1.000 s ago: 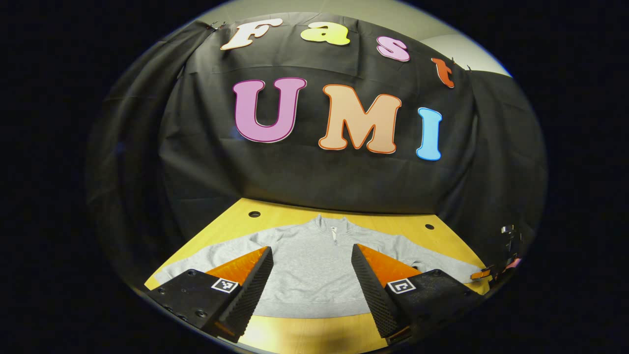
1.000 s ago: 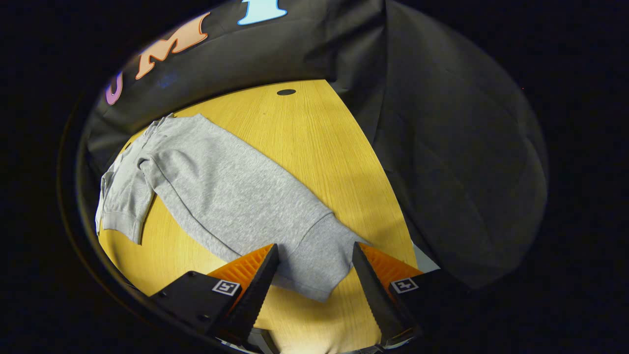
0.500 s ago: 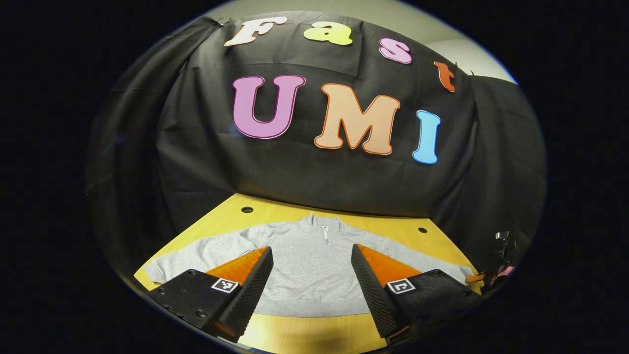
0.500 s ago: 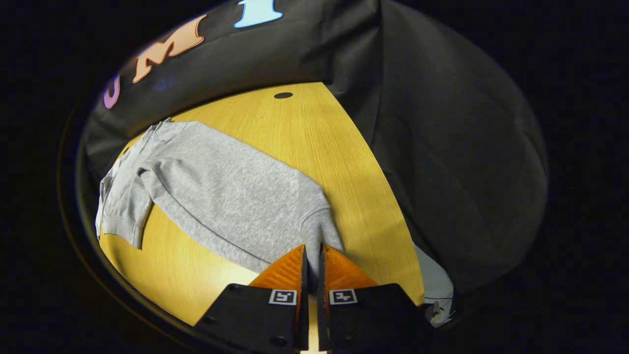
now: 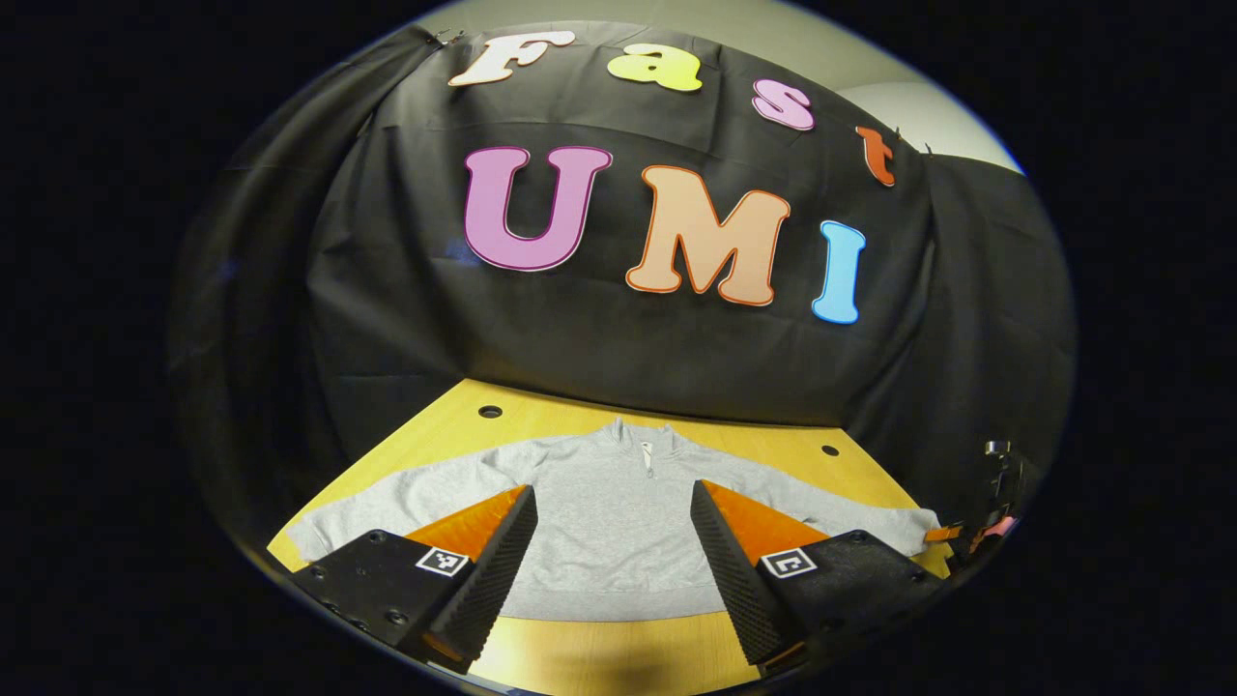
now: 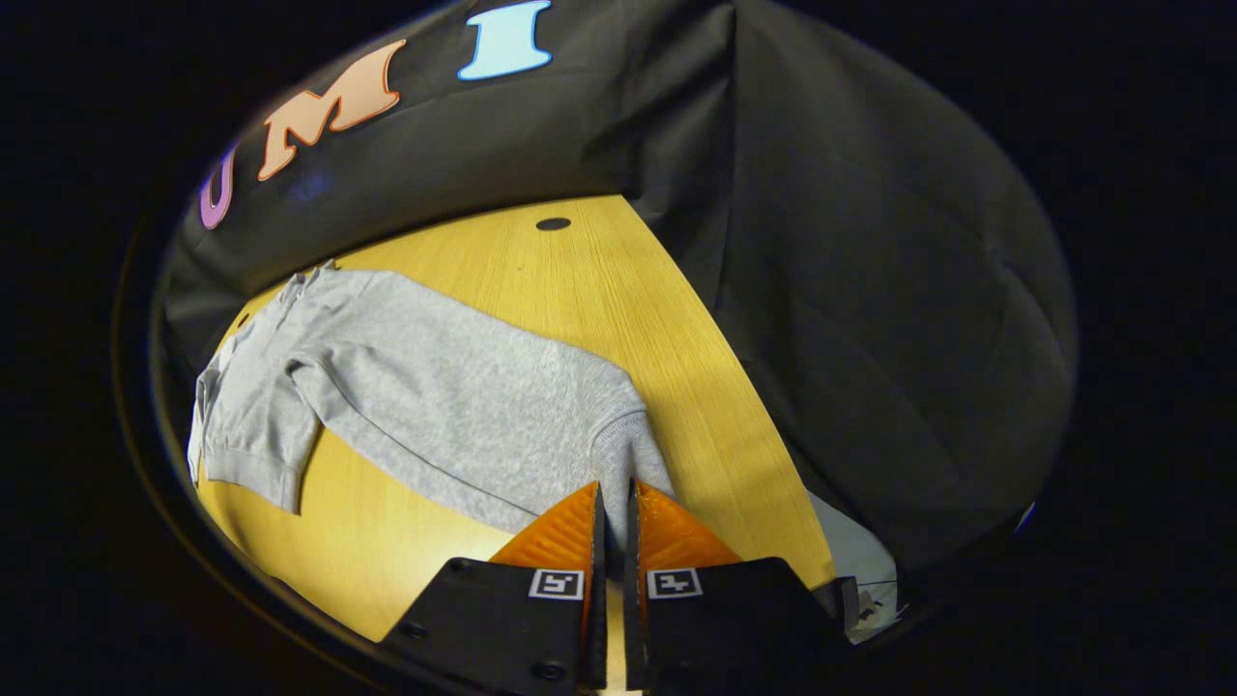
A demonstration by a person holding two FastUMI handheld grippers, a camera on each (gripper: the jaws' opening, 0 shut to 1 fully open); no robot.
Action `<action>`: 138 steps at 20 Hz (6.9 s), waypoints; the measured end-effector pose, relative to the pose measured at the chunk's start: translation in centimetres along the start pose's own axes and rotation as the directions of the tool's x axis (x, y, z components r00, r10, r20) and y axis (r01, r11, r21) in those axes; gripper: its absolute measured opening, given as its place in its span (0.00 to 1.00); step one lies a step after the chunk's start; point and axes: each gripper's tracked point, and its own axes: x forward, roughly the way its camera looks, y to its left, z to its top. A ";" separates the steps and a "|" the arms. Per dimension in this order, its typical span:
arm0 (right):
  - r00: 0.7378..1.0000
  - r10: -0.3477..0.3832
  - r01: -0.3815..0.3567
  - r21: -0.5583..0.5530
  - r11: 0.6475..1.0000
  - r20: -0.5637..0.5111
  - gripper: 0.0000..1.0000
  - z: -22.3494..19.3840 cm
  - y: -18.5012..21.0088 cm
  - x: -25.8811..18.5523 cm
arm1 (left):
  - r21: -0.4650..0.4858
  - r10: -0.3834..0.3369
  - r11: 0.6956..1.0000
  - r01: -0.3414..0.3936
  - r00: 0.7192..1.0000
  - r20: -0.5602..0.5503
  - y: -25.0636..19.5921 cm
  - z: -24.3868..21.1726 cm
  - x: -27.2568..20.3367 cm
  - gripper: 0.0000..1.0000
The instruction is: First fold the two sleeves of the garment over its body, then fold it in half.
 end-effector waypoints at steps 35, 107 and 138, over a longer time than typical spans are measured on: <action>0.829 0.526 -0.509 -0.134 0.850 0.189 0.09 9.2 56.2 -12.6 | -0.026 -0.059 0.998 0.056 0.994 -0.089 21.0 -2.0 -1.4 0.94; 0.852 0.490 -0.438 -0.261 0.860 0.184 0.95 8.3 45.3 -14.2 | -0.206 0.122 0.959 -0.195 0.939 -0.323 17.7 -8.2 6.5 0.00; 0.910 0.290 -0.269 -0.109 0.957 0.297 0.98 12.4 24.9 -9.8 | 0.031 -0.462 0.870 0.491 0.837 -0.293 -22.4 -4.5 23.3 0.00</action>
